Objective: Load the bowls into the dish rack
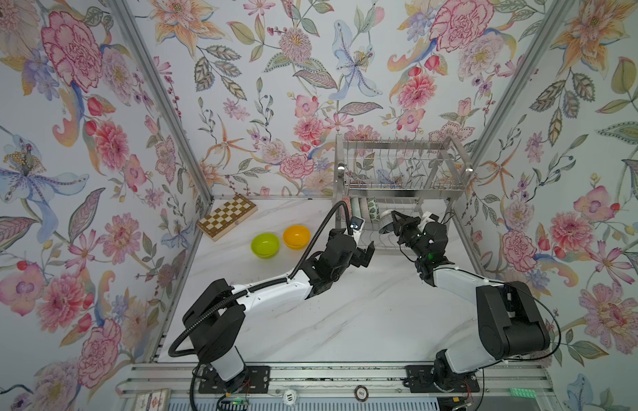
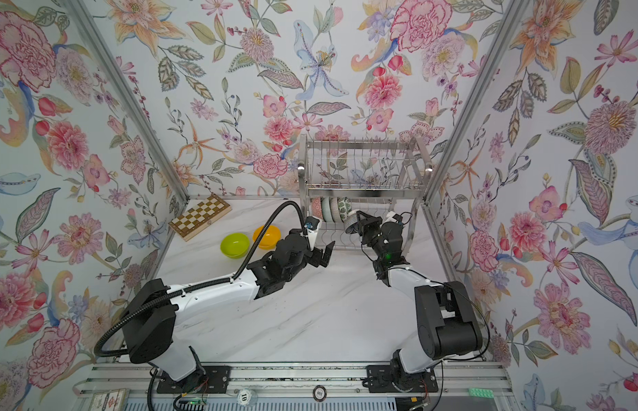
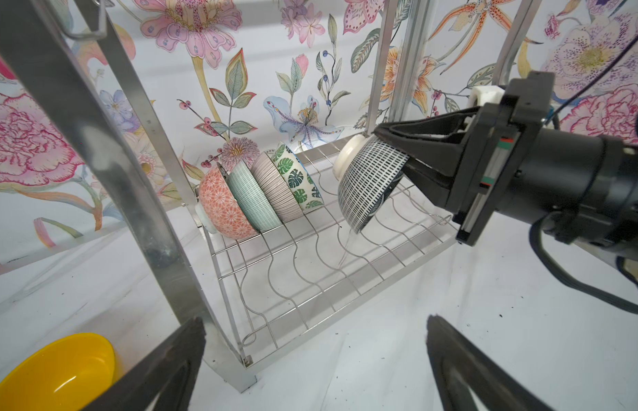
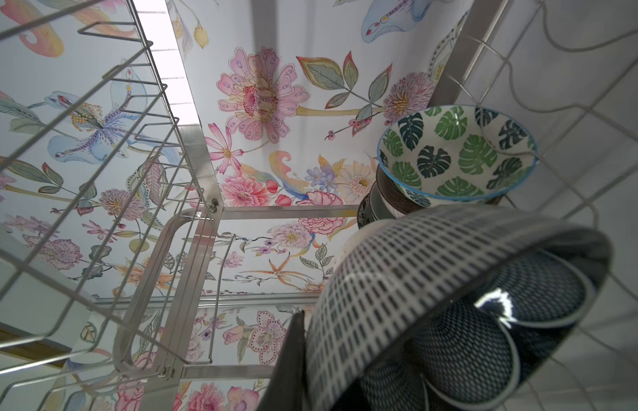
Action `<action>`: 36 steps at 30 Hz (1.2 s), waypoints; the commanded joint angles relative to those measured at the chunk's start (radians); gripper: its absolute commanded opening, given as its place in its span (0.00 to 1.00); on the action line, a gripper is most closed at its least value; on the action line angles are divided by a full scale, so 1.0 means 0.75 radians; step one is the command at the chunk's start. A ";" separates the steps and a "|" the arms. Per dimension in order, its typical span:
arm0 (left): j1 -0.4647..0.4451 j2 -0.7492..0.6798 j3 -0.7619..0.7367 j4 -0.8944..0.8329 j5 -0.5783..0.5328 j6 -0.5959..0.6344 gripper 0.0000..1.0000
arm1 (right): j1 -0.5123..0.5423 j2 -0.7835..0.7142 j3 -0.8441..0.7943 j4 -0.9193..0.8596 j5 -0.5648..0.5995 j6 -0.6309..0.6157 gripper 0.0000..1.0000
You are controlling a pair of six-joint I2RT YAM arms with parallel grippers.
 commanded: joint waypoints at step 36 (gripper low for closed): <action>-0.051 0.230 0.275 -0.250 -0.262 0.539 0.99 | -0.212 0.564 0.536 0.146 -0.515 -0.610 0.00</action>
